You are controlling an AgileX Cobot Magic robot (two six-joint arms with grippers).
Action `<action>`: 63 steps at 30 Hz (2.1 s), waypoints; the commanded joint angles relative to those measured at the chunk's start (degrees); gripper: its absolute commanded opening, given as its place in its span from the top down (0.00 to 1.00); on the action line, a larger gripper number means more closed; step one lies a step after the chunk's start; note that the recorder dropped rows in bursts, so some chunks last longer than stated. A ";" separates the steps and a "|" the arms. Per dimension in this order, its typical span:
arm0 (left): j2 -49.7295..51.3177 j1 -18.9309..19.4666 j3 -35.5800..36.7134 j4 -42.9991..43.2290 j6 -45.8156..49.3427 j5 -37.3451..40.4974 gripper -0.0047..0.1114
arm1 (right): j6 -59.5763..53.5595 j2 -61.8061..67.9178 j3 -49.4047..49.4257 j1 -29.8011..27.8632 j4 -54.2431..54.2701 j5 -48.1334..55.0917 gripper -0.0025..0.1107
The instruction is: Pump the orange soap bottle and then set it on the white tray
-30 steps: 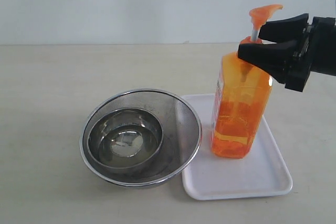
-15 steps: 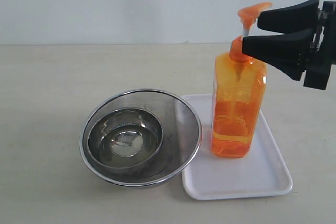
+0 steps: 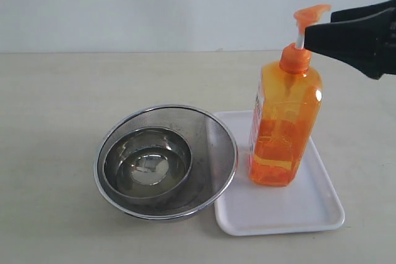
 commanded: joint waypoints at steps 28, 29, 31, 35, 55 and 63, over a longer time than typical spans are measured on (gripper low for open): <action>-0.16 0.19 0.20 -0.26 -0.49 -0.23 0.92 | 0.89 -1.95 5.59 7.38 14.18 -11.53 0.48; -0.16 0.19 0.20 -0.26 -0.49 -0.23 0.92 | 1.16 -1.95 5.59 7.38 14.18 -10.16 0.48; -0.16 0.19 0.20 -0.26 -0.49 -0.23 0.92 | 1.64 -1.95 5.59 7.38 13.80 -8.61 0.48; -0.16 0.19 0.20 -0.26 -0.49 -0.23 0.92 | 2.19 -1.95 5.59 7.38 12.74 -9.11 0.57; -0.16 0.19 0.20 -0.26 -0.49 -0.23 0.92 | 15.17 -1.95 5.59 7.38 12.74 -7.78 0.55; -0.16 0.19 0.20 -0.26 -0.49 -0.23 0.92 | 15.54 -1.95 5.59 7.38 14.56 -6.02 0.55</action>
